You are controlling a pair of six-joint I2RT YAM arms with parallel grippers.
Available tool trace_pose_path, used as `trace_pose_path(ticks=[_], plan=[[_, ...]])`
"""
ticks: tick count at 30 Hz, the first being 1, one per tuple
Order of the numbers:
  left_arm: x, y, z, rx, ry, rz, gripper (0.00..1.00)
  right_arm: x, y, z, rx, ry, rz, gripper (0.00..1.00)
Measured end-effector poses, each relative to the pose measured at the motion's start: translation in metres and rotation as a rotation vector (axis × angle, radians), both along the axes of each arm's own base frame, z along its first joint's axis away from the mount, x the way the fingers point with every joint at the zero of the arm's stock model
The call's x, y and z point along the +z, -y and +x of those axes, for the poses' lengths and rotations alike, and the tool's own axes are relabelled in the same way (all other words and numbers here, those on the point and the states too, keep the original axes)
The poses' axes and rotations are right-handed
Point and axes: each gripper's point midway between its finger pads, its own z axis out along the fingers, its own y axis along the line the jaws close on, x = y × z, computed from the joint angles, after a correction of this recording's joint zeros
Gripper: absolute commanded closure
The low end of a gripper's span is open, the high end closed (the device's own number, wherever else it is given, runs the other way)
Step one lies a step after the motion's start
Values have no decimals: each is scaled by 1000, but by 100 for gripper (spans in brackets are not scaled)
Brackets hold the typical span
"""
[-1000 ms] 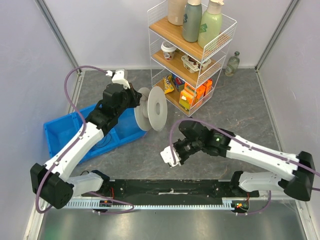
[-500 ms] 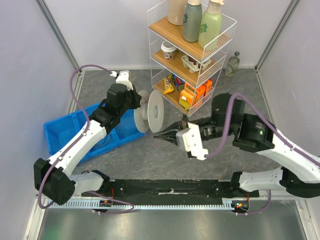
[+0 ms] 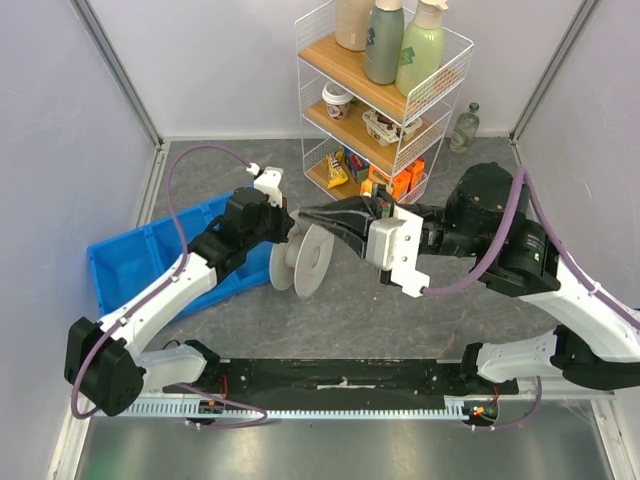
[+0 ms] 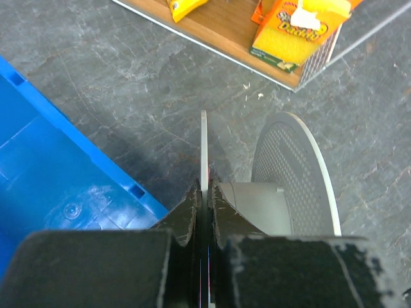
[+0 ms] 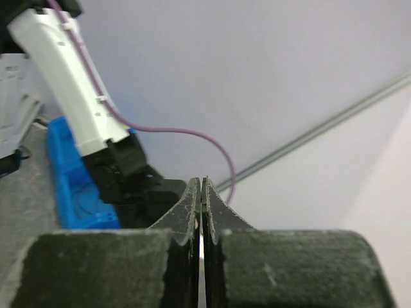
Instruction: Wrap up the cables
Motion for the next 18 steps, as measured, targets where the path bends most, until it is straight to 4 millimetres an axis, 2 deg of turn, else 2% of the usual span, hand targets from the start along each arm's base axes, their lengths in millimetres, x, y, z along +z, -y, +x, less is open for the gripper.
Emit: trace_pose_path(ticks=[11, 15, 18], plan=[[-4, 19, -37, -225, 24, -21, 98, 59, 27, 43, -283, 137, 206, 100], [-3, 20, -52, -302, 50, -20, 98, 69, 40, 58, -396, 177, 242, 100], [0, 20, -66, -366, 82, -25, 98, 68, 49, 70, -477, 198, 241, 100]])
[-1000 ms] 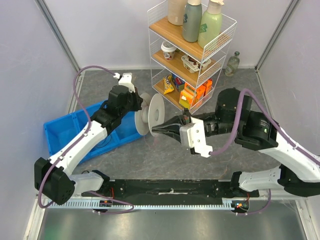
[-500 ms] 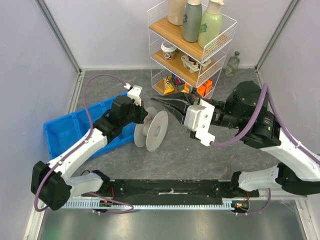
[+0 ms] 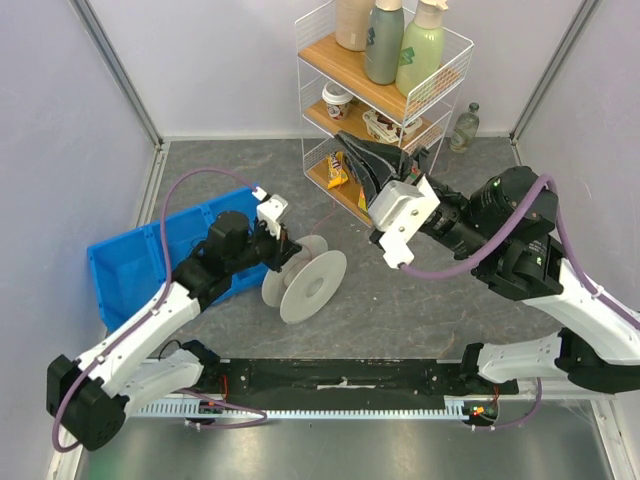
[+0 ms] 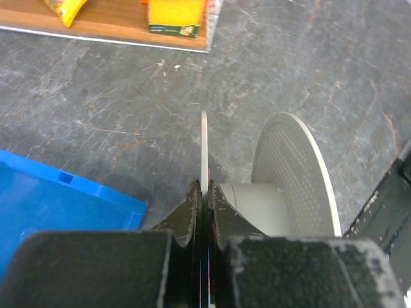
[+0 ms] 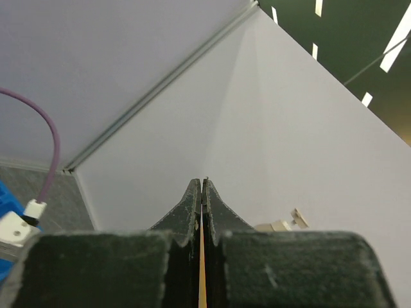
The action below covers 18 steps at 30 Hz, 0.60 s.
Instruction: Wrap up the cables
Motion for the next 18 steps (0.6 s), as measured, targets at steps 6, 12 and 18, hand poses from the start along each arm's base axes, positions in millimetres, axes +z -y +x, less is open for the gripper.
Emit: trace_pose_path(ticks=[6, 12, 18], plan=[[20, -2, -43, -165, 85, -47, 98, -12, 14, 17, -117, -2, -23, 100], [48, -7, -84, -313, 197, -91, 98, -27, 38, 38, -241, -8, -48, 100], [49, -16, -108, -374, 232, -75, 98, -42, 61, 66, -365, -19, -66, 100]])
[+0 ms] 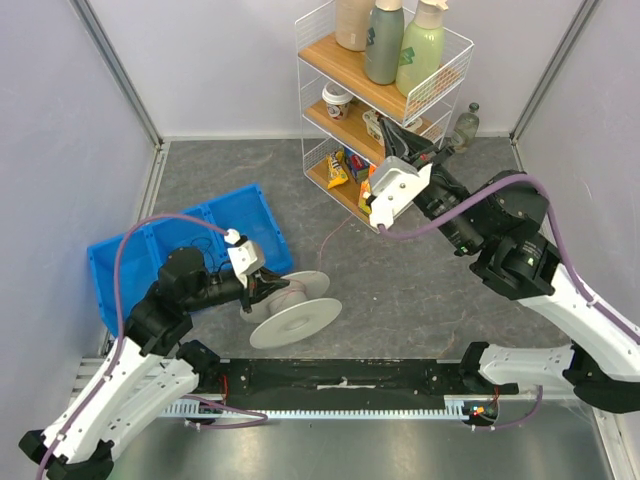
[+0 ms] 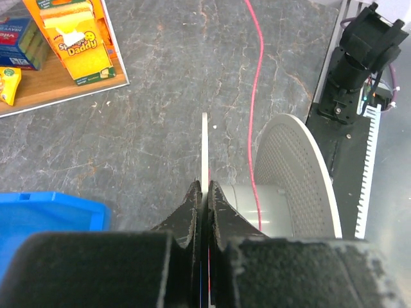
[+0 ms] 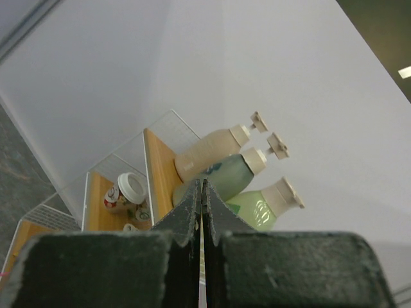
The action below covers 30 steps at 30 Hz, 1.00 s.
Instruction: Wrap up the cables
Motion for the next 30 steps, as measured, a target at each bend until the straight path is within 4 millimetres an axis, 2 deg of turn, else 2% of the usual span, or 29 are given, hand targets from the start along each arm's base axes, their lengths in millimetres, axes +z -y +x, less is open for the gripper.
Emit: trace_pose_path(ticks=[2, 3, 5, 8, 14, 17, 21, 23, 27, 30], plan=[[-1, -3, -4, 0, -6, 4, 98, -9, 8, 10, -46, -7, -10, 100], [0, -5, -7, 5, -11, 5, 98, -21, 18, 21, -93, -21, -30, 100], [5, -8, -8, 23, -17, -4, 98, -34, 28, 32, -142, -31, -41, 100], [20, -11, -6, 60, -11, -34, 98, -68, 47, 47, -221, -76, -87, 100], [38, -15, -8, 101, -19, -88, 99, -113, 73, 65, -313, -134, -144, 100], [43, -15, -8, 110, -32, -105, 98, -133, 97, 74, -371, -161, -159, 100], [60, -13, -6, 131, -69, -149, 98, -181, 136, 92, -448, -246, -180, 100], [72, -12, -2, 147, -91, -182, 98, -206, 147, 98, -460, -300, -193, 100], [100, -5, 15, 186, -169, -272, 98, -254, 149, 101, -406, -413, -203, 100], [114, 0, 34, 229, -260, -350, 98, -271, 142, 94, -346, -459, -187, 100]])
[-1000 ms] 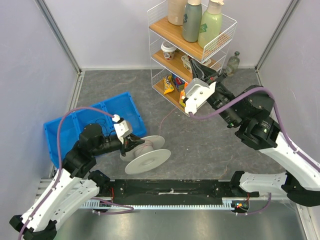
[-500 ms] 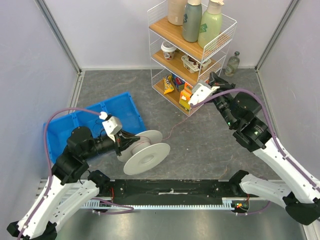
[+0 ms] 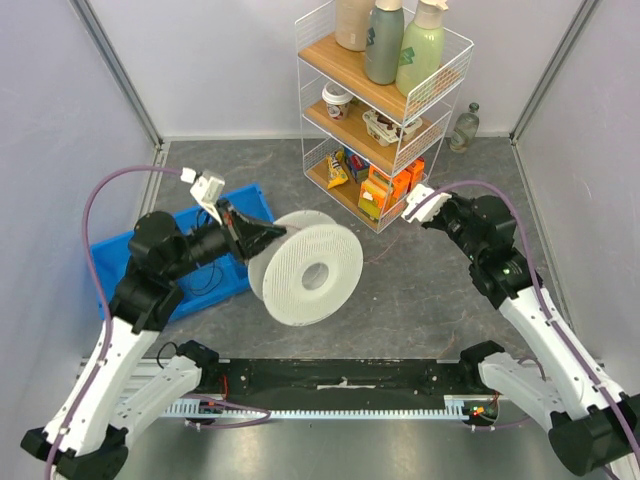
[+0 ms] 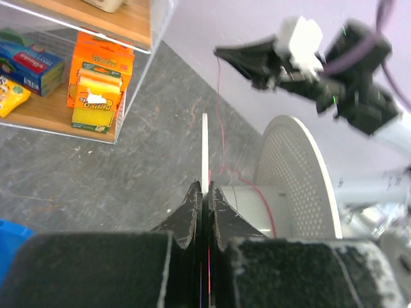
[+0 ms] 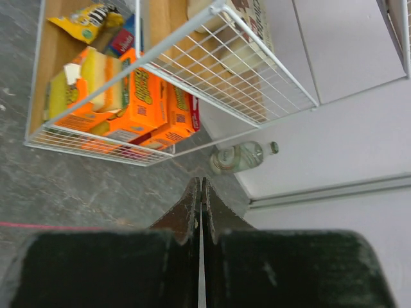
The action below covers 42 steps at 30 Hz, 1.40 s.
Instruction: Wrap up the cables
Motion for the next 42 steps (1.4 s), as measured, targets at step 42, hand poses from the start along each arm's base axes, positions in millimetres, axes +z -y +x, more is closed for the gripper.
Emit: trace_pose_path(ticks=[42], plan=[[6, -136, 182, 1036, -368, -337, 98, -20, -79, -125, 544, -309, 319, 100]])
